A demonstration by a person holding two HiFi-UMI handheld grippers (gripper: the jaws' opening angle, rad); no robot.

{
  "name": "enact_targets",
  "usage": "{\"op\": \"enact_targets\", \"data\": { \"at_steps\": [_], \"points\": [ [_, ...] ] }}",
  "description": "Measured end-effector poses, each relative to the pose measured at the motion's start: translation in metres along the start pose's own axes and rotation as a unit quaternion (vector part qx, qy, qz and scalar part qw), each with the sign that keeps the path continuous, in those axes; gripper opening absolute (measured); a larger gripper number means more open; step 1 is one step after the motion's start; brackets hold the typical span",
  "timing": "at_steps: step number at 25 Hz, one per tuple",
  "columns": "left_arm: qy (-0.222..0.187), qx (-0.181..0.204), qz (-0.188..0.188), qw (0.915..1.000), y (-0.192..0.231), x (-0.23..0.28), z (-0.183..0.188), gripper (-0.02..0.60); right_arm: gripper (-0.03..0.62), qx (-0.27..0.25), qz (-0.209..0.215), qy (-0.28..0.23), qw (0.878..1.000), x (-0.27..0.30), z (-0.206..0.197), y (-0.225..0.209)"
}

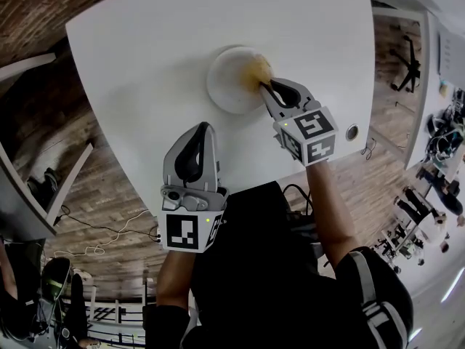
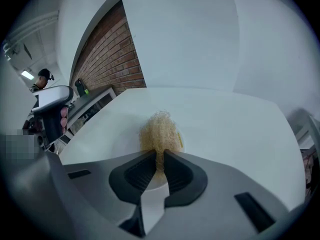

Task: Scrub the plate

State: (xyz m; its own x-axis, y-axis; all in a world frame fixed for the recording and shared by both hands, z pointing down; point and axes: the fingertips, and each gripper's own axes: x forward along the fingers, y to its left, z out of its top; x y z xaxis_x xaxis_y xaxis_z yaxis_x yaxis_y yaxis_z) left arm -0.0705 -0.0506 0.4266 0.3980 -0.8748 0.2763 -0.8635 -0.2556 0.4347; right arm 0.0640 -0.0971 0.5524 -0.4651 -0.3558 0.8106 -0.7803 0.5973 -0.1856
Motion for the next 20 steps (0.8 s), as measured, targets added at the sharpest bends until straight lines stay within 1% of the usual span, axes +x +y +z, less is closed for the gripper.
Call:
{"op": "enact_targets", "data": {
  "at_steps": [5, 8, 12, 17, 20],
  "points": [
    [-0.005, 0.013, -0.003, 0.9999, -0.009, -0.005, 0.011, 0.003, 0.043, 0.016, -0.026, -0.009, 1.0, -0.011, 0.0, -0.018],
    [-0.012, 0.026, -0.002, 0.9996, -0.014, -0.008, 0.021, 0.003, 0.043, 0.03, -0.033, -0.026, 0.999, -0.022, 0.005, -0.023],
    [-0.025, 0.04, 0.001, 0.9989, -0.028, -0.014, 0.042, 0.005, 0.043, 0.042, -0.033, -0.057, 0.997, -0.047, 0.017, -0.019],
    [-0.045, 0.056, 0.008, 0.9974, -0.047, -0.023, 0.07, 0.005, 0.043, 0.056, -0.021, -0.098, 0.993, -0.08, 0.037, -0.008],
    [-0.053, 0.065, 0.011, 0.9964, -0.062, -0.03, 0.085, 0.003, 0.043, 0.061, -0.016, -0.142, 0.988, -0.106, 0.055, -0.001]
  ]
}}
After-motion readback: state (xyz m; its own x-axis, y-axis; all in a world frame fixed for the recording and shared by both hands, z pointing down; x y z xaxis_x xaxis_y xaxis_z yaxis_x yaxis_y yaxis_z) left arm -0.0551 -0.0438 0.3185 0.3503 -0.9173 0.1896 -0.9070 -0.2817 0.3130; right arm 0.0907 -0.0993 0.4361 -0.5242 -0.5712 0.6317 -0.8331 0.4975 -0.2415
